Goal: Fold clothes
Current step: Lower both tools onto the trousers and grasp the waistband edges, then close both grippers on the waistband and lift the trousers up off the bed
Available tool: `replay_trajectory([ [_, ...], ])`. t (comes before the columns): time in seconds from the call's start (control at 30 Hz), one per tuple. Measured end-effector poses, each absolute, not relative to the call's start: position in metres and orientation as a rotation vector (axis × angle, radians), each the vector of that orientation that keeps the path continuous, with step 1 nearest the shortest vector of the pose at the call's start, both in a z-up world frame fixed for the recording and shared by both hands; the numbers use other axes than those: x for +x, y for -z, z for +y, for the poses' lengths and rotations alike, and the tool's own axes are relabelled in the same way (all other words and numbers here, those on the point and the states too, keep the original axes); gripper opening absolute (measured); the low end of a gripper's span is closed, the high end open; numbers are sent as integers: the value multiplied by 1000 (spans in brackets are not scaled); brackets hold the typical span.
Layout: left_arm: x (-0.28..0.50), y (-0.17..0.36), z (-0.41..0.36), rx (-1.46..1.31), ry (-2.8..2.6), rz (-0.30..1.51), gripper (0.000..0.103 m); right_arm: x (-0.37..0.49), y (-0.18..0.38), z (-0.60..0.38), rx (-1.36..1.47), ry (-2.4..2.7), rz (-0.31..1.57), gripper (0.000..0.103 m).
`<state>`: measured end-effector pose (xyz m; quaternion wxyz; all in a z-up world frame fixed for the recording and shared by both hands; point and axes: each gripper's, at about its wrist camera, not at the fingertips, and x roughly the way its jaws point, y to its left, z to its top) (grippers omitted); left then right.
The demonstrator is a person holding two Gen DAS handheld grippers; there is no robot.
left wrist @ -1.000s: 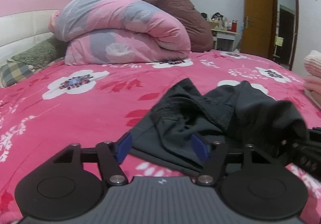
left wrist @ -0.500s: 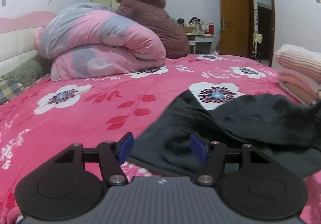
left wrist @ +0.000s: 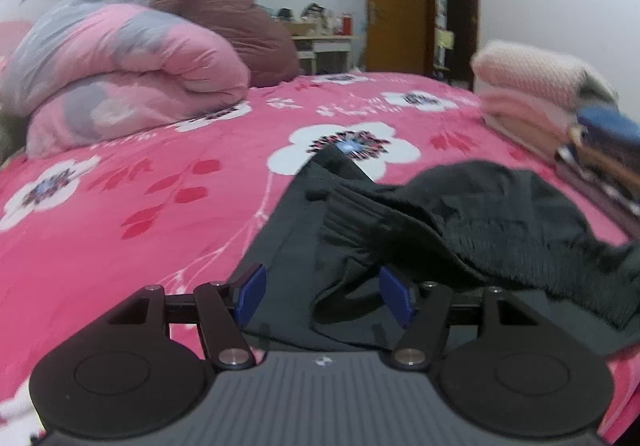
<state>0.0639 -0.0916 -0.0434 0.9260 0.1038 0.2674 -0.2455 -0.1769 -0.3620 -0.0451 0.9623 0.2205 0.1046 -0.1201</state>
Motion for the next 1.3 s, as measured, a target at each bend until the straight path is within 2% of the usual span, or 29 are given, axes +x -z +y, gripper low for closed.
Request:
replay_trajectory([
  [0.1,73,50,-103,275,520,548,65,-177,33,-353,367,202,175,60],
  [0.3,93,62,-120,383,536,542,65,-132,39,-307,120,48,317,60],
  [0.5,124,68,-125,365,600,597,65,-107,57,-284,-81,39,473,60],
  [0.7,134,68,-128,348,693,583,63,-96,66,-293,-92,117,565,56],
  [0.83,128,69,-133,382,776,569,63,-95,67,-304,-40,159,564,35],
  [1.03,116,69,-139,440,841,531,64,-100,68,-319,36,209,519,30],
  [1.07,117,69,-142,444,839,528,62,-99,68,-322,50,219,512,29],
  [1.13,118,70,-146,434,835,526,50,-97,67,-327,77,233,498,28],
  [1.2,120,69,-148,414,824,536,31,-95,65,-331,101,240,484,30],
  [1.23,121,67,-149,397,817,540,27,-95,63,-332,112,227,482,31],
  [1.27,121,65,-148,377,808,539,21,-97,61,-332,109,221,479,39],
  [1.3,121,63,-148,357,800,539,21,-99,60,-331,106,215,477,45],
])
